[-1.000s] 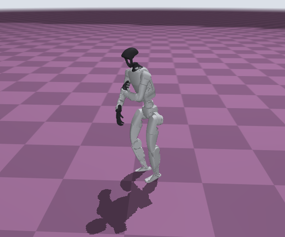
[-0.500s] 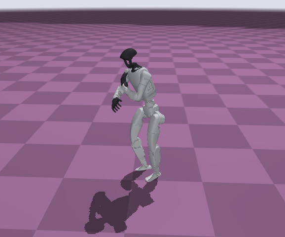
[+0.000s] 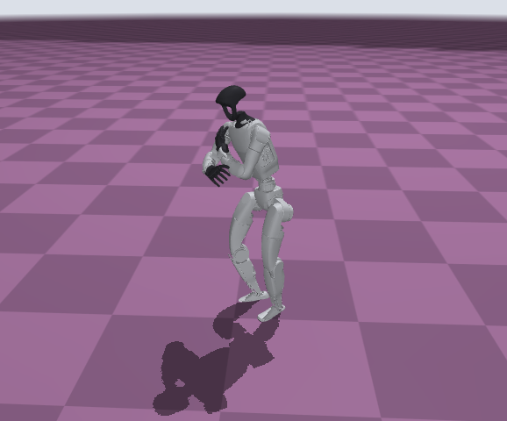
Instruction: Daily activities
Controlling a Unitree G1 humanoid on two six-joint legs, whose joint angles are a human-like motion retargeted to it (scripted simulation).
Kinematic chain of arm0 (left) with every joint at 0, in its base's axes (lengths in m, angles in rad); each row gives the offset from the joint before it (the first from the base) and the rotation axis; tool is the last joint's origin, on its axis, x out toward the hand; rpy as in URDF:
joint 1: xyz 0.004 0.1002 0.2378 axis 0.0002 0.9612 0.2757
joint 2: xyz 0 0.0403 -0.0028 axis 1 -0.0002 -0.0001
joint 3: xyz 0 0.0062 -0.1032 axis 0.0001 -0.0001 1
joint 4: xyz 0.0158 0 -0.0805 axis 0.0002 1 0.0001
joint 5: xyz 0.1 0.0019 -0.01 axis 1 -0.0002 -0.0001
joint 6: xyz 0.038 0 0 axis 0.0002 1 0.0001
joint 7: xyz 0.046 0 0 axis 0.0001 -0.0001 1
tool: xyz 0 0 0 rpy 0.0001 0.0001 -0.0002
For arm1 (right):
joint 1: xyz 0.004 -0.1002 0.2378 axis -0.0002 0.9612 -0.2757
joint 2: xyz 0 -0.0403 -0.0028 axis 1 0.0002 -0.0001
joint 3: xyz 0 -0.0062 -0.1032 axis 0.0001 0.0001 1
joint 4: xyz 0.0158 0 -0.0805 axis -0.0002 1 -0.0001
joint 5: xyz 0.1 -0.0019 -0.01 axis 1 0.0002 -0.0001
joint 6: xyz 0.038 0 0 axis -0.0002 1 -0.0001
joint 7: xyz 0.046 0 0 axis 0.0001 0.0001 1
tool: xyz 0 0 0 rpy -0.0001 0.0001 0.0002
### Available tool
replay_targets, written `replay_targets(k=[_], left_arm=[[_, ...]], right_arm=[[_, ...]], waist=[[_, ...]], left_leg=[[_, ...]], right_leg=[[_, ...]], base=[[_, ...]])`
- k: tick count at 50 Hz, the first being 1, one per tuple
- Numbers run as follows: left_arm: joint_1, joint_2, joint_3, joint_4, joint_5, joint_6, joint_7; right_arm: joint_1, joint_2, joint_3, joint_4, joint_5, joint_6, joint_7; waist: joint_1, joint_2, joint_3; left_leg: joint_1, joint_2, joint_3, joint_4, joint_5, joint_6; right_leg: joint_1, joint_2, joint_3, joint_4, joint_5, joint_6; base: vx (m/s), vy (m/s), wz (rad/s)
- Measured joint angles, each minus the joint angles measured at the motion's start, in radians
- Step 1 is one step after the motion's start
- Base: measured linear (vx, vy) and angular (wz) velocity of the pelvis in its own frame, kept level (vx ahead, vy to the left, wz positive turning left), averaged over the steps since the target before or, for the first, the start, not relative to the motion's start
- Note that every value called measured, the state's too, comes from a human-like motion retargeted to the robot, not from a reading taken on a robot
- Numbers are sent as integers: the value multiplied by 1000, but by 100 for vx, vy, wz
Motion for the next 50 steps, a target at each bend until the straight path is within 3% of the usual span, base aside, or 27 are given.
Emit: replay_targets(k=[15, 25, 38, 47, 50], left_arm=[[-45, 23, -3, -10, 44, -13, 8], [-109, 68, -25, -54, 162, -27, -2], [-44, 213, -51, -27, 156, -9, -60], [-11, 307, -36, 6, 133, 18, -84], [19, 354, -15, 65, 138, 35, -88]], right_arm=[[-80, -8, -18, -105, -14, -15, -58], [-64, -51, 25, -142, 63, -28, -13], [182, -114, -57, -91, 205, 3, -50], [239, -122, -71, -134, 319, -11, -83], [250, -145, -76, -152, 326, -19, -91]], waist=[[15, -41, -11], [39, -52, -1], [64, -54, 14], [90, -49, 21], [85, -52, 24]], left_leg=[[-1, -19, -8, 46, -19, 14], [-48, -4, -28, 85, -32, 6], [-138, 14, -89, 201, -65, 2], [-205, 52, -112, 266, -56, -47], [-233, 98, -75, 374, -128, -34]], right_leg=[[-6, -30, 16, 75, -16, 1], [-12, -15, -7, 50, -15, -9], [-41, 12, -12, 70, -27, -22], [-43, 43, -57, 27, -22, -47], [-49, 47, -75, 22, -5, -49]], base=[[0, 2, 1], [0, 0, 0], [-3, -3, 8], [-13, -9, 15], [-19, -6, 9]])
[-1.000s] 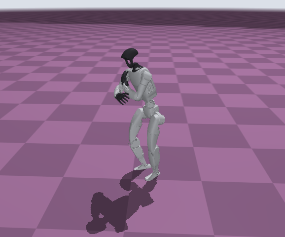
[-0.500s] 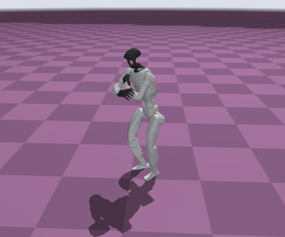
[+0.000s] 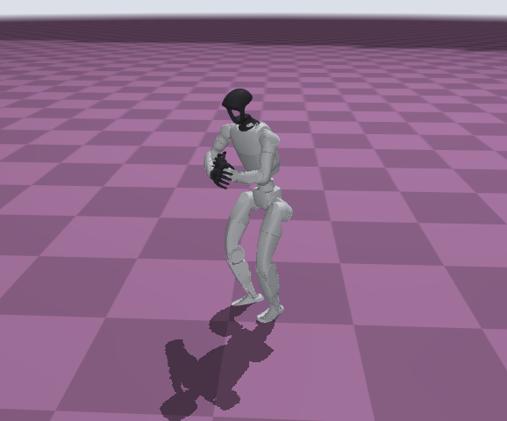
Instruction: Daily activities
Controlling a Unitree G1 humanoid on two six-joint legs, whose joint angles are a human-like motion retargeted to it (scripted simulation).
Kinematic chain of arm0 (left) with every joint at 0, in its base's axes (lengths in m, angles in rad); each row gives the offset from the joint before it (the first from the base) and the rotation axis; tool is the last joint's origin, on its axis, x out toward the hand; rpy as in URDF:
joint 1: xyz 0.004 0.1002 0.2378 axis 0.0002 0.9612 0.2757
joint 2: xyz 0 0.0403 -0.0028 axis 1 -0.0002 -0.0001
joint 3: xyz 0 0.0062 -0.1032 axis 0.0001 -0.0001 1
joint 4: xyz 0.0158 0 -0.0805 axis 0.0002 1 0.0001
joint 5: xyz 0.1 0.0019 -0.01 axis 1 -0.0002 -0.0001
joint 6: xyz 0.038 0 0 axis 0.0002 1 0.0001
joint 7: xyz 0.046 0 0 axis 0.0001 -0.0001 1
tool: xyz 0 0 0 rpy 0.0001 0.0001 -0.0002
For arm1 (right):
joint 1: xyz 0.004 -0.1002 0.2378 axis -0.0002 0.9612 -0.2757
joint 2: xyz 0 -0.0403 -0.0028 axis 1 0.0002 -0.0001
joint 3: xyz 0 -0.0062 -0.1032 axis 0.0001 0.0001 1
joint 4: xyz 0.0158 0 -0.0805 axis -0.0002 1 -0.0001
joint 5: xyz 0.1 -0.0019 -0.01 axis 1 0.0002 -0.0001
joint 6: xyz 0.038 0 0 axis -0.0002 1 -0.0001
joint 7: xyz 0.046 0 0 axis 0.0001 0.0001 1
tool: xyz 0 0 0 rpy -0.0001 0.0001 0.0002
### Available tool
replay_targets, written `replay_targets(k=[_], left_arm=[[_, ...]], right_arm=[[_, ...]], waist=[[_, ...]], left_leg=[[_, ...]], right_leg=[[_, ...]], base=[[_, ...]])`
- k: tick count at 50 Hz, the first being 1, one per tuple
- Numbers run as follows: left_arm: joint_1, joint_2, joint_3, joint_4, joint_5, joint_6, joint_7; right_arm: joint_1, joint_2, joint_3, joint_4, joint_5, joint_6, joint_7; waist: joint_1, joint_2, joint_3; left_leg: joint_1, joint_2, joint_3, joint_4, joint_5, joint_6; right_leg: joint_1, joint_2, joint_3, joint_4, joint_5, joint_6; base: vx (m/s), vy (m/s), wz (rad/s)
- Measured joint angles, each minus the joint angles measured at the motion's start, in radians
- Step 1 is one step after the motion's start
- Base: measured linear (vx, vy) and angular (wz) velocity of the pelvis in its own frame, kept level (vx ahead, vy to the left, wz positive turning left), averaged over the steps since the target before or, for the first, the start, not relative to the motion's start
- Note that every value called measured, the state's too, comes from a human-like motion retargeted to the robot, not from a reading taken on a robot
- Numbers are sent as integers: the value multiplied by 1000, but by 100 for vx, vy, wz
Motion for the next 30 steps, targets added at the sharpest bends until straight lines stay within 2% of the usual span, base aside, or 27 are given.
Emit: replay_targets(k=[5, 7, 10, 14, 17, 19, 21, 22, 24, 30], left_arm=[[134, 54, 113, 259, 68, 38, 28], [198, 28, 175, 448, 132, 37, 89], [288, -22, 260, 740, 212, 58, 197], [403, -98, 349, 1090, 290, 89, 300], [482, -128, 391, 1254, 356, 102, 333], [526, -133, 408, 1311, 406, 107, 338], [564, -131, 423, 1344, 449, 111, 339], [581, -129, 430, 1355, 465, 113, 338], [614, -126, 442, 1369, 483, 118, 338], [654, -111, 487, 1366, 485, 133, 341]], right_arm=[[76, -57, -20, 114, -122, 31, -9], [123, -55, -26, 251, -231, 49, -42], [209, -1, -49, 538, -394, 88, -108], [331, 145, -102, 950, -547, 165, -201], [407, 224, -156, 1128, -603, 206, -256], [447, 257, -195, 1167, -621, 217, -287], [474, 279, -230, 1163, -630, 219, -315], [484, 288, -244, 1151, -632, 217, -328], [495, 305, -263, 1116, -631, 210, -351], [482, 335, -271, 1011, -622, 193, -366]], waist=[[-2, 29, 6], [-2, 66, 9], [-11, 93, 3], [-28, 120, -16], [-49, 119, -21], [-74, 100, -15], [-104, 71, -5], [-116, 62, 1], [-123, 58, 14], [-150, 27, 48]], left_leg=[[9, 91, -25, 383, -128, -10], [55, 134, -60, 502, -155, -22], [135, 148, -108, 566, -162, -41], [243, 138, -156, 451, -161, -59], [307, 117, -153, 298, -186, -37], [335, 92, -131, 198, -230, 2], [350, 62, -99, 118, -250, 37], [352, 54, -83, 95, -251, 48], [341, 58, -53, 87, -260, 60], [329, 15, -27, 49, -223, 70]], right_leg=[[7, 80, 9, -12, 32, -17], [28, 137, 10, -58, 70, -27], [32, 178, 22, -111, 130, -33], [40, 217, 36, -225, 246, -17], [37, 227, 66, -299, 332, 17], [20, 220, 114, -325, 375, 69], [-7, 209, 191, -340, 405, 146], [-22, 204, 216, -339, 406, 174], [-50, 190, 200, -296, 362, 168], [-81, 75, 135, 87, 122, 56]], base=[[-22, -1, -38], [-26, 4, -51], [-30, 7, -30], [-37, 13, -23], [-42, 15, -11], [-44, 16, 13], [-43, 14, 21], [-42, 12, -6], [-38, 10, -33], [-24, 5, -2]])
